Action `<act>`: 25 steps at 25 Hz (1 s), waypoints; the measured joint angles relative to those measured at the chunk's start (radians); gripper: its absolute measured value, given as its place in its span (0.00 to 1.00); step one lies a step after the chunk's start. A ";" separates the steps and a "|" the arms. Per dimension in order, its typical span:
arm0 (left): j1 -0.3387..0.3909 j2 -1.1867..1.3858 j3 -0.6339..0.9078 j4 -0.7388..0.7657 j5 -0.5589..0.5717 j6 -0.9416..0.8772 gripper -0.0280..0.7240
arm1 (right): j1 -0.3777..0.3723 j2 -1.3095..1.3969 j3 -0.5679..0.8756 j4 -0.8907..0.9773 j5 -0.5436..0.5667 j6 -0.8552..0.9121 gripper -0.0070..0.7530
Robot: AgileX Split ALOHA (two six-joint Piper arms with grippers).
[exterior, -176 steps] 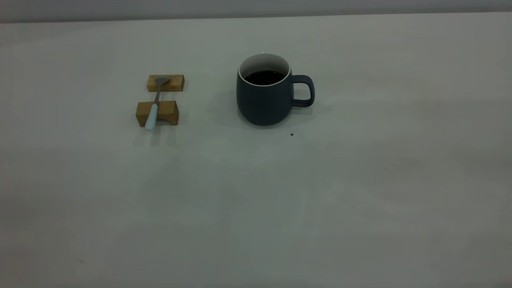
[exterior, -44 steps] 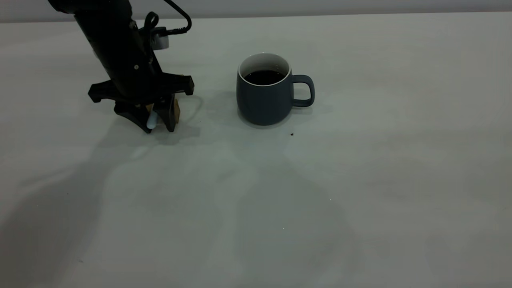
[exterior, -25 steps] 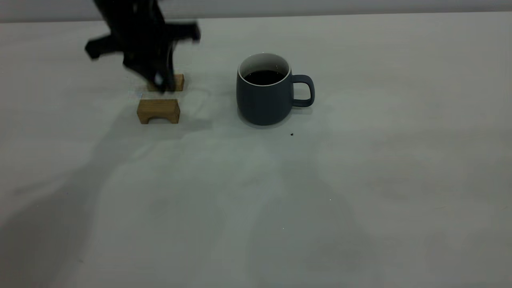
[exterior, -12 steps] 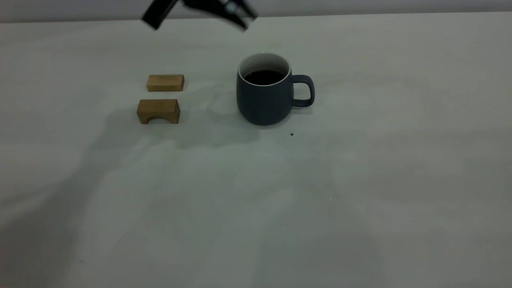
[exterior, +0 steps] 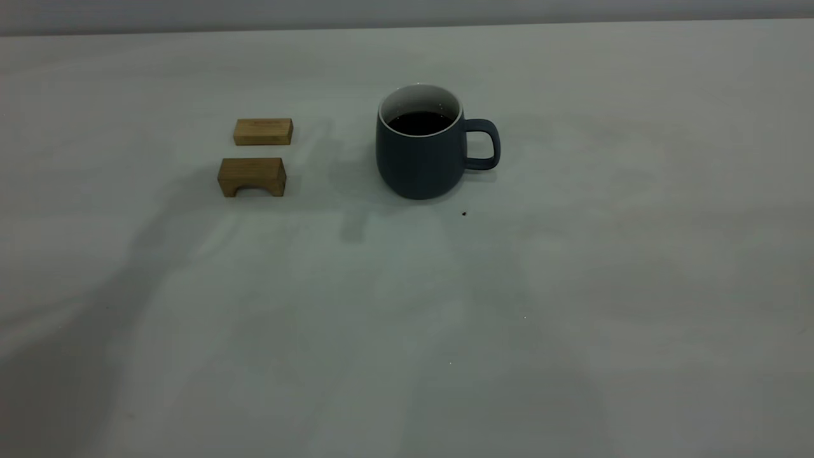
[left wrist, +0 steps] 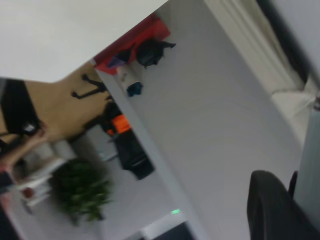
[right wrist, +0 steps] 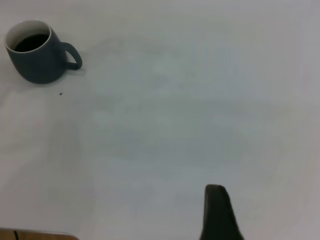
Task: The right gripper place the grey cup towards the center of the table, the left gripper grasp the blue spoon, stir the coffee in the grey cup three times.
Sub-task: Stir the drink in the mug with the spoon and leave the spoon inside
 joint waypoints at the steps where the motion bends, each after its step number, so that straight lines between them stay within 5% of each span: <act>1: 0.001 0.000 0.000 0.000 -0.009 -0.050 0.18 | 0.000 0.000 0.000 0.000 0.000 0.000 0.71; 11: 0.001 0.000 0.000 0.000 -0.117 -0.500 0.18 | 0.000 0.000 0.000 0.000 0.000 0.000 0.71; 25: 0.001 0.180 -0.047 -0.205 -0.114 -0.344 0.18 | 0.000 0.000 0.000 0.000 0.000 0.000 0.71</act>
